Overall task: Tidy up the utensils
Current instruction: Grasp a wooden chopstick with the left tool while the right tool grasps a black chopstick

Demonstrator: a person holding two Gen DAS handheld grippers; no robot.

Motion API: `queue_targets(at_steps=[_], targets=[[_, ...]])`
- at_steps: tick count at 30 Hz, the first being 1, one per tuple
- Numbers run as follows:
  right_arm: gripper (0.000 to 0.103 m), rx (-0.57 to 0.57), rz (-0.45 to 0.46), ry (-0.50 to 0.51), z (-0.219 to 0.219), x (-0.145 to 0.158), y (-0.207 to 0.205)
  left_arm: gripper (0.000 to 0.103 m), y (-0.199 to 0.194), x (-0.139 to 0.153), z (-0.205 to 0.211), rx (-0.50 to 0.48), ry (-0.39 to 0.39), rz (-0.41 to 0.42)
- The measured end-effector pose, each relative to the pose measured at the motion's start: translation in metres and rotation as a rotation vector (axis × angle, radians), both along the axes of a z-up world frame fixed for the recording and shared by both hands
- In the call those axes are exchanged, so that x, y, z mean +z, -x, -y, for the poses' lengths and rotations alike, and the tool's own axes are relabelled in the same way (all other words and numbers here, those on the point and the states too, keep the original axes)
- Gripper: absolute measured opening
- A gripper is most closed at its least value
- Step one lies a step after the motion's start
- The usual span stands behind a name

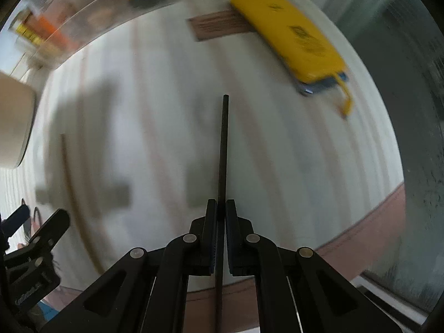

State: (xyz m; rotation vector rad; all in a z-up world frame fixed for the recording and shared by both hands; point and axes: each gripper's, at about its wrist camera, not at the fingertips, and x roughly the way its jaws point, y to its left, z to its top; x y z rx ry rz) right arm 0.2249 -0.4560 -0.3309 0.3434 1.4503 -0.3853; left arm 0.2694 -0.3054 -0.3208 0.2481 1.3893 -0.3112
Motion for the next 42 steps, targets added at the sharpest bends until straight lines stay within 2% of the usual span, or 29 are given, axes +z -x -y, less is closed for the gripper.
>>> queue_targets(at_steps=[2,4,5,6,7,8,16,23,27,30,37,41,42], targets=[[0.006,-0.017,0.0,-0.001,0.008,0.0,0.008,0.064,-0.002,-0.008,0.016,-0.02,-0.028,-0.006],[0.006,-0.022,0.001,-0.002,0.013,0.001,0.013,0.052,-0.004,-0.004,0.023,-0.022,-0.018,0.029],[0.006,-0.021,0.001,-0.002,0.014,0.001,0.016,0.039,-0.005,-0.001,0.027,-0.03,-0.006,0.032],[0.006,-0.019,0.0,-0.001,0.019,0.001,0.012,0.014,-0.004,0.002,0.029,-0.035,-0.008,0.042],[0.006,-0.017,0.0,0.001,0.021,0.0,0.013,0.007,-0.005,0.004,0.03,-0.044,-0.014,0.052],[0.006,-0.015,0.003,0.001,0.02,0.0,0.015,0.005,-0.006,0.006,0.03,-0.048,-0.021,0.053],[0.006,0.06,0.024,-0.091,-0.037,0.001,-0.015,0.004,-0.016,0.014,-0.05,0.028,-0.088,0.07],[0.006,0.213,0.049,-0.185,-0.127,0.008,-0.034,0.004,-0.024,0.019,-0.146,0.172,-0.147,0.039],[0.006,0.305,0.037,-0.21,-0.177,0.006,-0.041,0.004,-0.026,0.016,-0.189,0.27,-0.137,0.022],[0.006,0.359,0.011,-0.2,-0.208,0.002,-0.043,0.004,-0.026,0.019,-0.198,0.304,-0.106,0.021],[0.006,0.422,-0.043,-0.128,-0.237,-0.002,-0.039,0.005,-0.019,0.03,-0.217,0.317,-0.081,0.012],[0.008,0.422,-0.063,-0.089,-0.252,0.0,-0.037,0.005,0.0,0.019,-0.239,0.316,-0.069,0.013],[0.008,0.422,-0.06,-0.08,-0.261,0.003,-0.041,0.005,0.008,0.008,-0.248,0.314,-0.069,0.016]])
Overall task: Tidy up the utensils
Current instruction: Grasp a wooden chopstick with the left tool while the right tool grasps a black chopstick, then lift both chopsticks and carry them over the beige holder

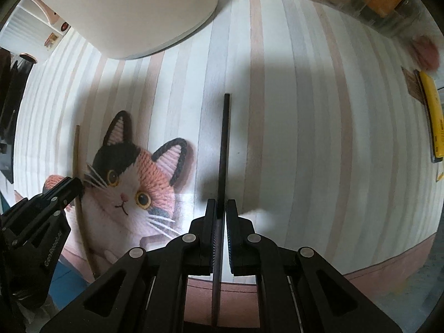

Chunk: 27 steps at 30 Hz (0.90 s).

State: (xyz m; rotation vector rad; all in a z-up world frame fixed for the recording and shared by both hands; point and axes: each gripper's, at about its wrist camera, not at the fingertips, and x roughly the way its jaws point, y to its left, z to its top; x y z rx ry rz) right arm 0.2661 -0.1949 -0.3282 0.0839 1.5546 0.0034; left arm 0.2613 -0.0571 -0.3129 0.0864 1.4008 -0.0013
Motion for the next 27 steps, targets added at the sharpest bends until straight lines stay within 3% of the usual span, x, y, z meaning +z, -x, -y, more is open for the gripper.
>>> queue_targets(at_steps=[7,9,15,21,27], targets=[[0.012,0.008,0.0,0.022,0.013,-0.012,-0.032,0.005,0.004,-0.008,0.008,0.0,-0.006,0.006],[0.006,0.009,0.006,0.054,0.011,-0.01,-0.034,0.005,0.004,-0.006,0.009,0.0,-0.005,0.006],[0.006,-0.024,-0.006,0.039,0.028,-0.012,-0.035,0.007,0.003,-0.005,0.005,0.006,0.008,-0.005],[0.006,-0.056,-0.035,-0.005,0.034,-0.016,-0.04,0.007,0.001,-0.007,-0.013,0.066,0.092,-0.036],[0.006,-0.05,-0.032,0.009,0.038,-0.014,-0.042,0.007,-0.007,-0.007,-0.006,0.02,0.05,-0.027]])
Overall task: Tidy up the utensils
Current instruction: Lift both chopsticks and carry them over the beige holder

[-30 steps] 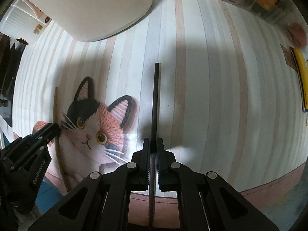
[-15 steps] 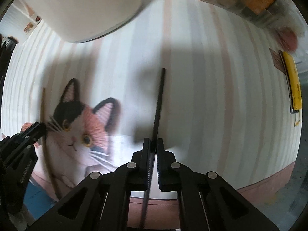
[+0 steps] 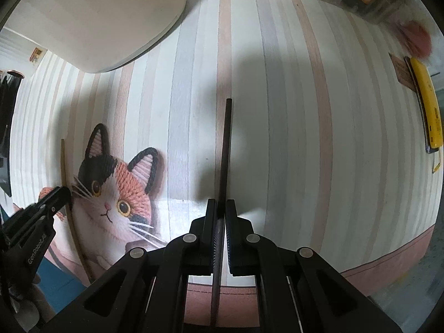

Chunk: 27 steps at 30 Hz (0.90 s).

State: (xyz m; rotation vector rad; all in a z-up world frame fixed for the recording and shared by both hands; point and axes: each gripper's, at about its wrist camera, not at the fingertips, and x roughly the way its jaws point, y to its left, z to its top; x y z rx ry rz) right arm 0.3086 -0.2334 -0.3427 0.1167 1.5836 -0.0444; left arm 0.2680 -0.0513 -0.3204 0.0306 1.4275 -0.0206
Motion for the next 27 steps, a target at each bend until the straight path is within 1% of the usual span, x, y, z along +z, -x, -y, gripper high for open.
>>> queue_targets(at_steps=[5,8,9,14,16,18,22,24,27], targets=[[0.006,0.04,0.03,0.067,-0.017,0.001,-0.001,0.004,-0.005,0.0,-0.005,0.005,0.023,0.015],[0.005,0.008,0.049,0.029,-0.022,-0.002,0.001,0.004,-0.006,0.014,-0.015,0.022,0.036,0.051],[0.005,-0.005,0.069,0.015,-0.02,0.001,0.003,0.004,-0.005,0.019,-0.017,0.023,0.04,0.062],[0.005,-0.009,0.166,-0.007,-0.016,0.032,0.009,0.004,-0.002,0.059,-0.026,0.024,0.059,0.161],[0.005,0.0,0.224,-0.005,-0.017,0.049,0.011,0.004,0.0,0.075,-0.03,0.026,0.058,0.209],[0.005,0.007,0.286,-0.001,-0.019,0.067,0.015,0.004,0.006,0.088,-0.026,0.03,0.049,0.252],[0.005,0.014,0.393,0.015,-0.016,0.102,0.018,0.004,0.012,0.12,-0.028,0.017,0.014,0.37],[0.005,0.017,0.448,0.026,-0.012,0.121,0.017,0.004,0.013,0.127,-0.029,0.012,0.001,0.406],[0.005,0.011,0.51,0.036,-0.009,0.138,0.017,0.004,0.01,0.139,-0.031,0.025,0.004,0.444]])
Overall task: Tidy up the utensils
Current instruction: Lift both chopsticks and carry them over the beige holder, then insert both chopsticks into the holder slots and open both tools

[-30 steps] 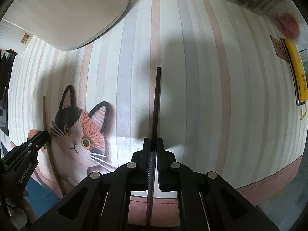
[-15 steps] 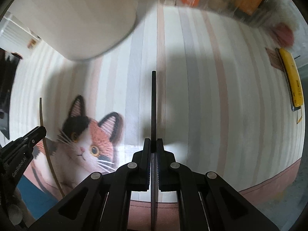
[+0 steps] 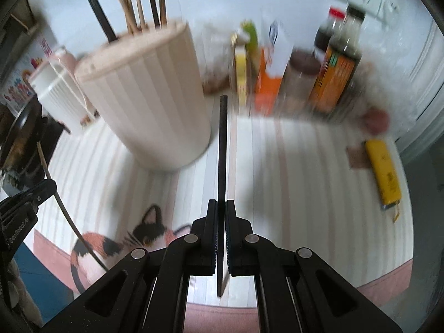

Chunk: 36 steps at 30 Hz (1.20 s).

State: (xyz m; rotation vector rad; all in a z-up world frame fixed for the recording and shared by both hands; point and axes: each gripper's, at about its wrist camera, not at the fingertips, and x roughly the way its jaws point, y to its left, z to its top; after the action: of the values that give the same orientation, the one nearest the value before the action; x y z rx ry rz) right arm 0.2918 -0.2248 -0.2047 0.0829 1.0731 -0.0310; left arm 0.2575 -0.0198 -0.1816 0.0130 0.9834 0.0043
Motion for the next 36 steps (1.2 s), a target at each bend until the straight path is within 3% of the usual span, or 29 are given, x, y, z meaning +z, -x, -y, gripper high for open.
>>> queue_targets(at_steps=[8,15,27,32,36], targets=[[0.005,-0.021,0.124,0.008,0.001,0.036,-0.004,0.004,-0.004,0.034,-0.008,0.016,-0.015,0.116],[0.005,-0.024,0.203,-0.027,0.0,0.071,-0.015,0.004,-0.006,0.083,-0.009,0.001,0.007,0.193],[0.004,0.083,0.28,-0.235,-0.001,0.185,-0.041,0.004,-0.013,0.201,-0.02,-0.032,0.136,0.303],[0.004,0.11,0.381,-0.245,-0.004,0.24,-0.064,0.004,-0.031,0.247,-0.009,-0.079,0.164,0.367],[0.004,0.107,0.432,-0.219,-0.01,0.261,-0.092,0.004,-0.058,0.256,0.006,-0.105,0.166,0.378]])
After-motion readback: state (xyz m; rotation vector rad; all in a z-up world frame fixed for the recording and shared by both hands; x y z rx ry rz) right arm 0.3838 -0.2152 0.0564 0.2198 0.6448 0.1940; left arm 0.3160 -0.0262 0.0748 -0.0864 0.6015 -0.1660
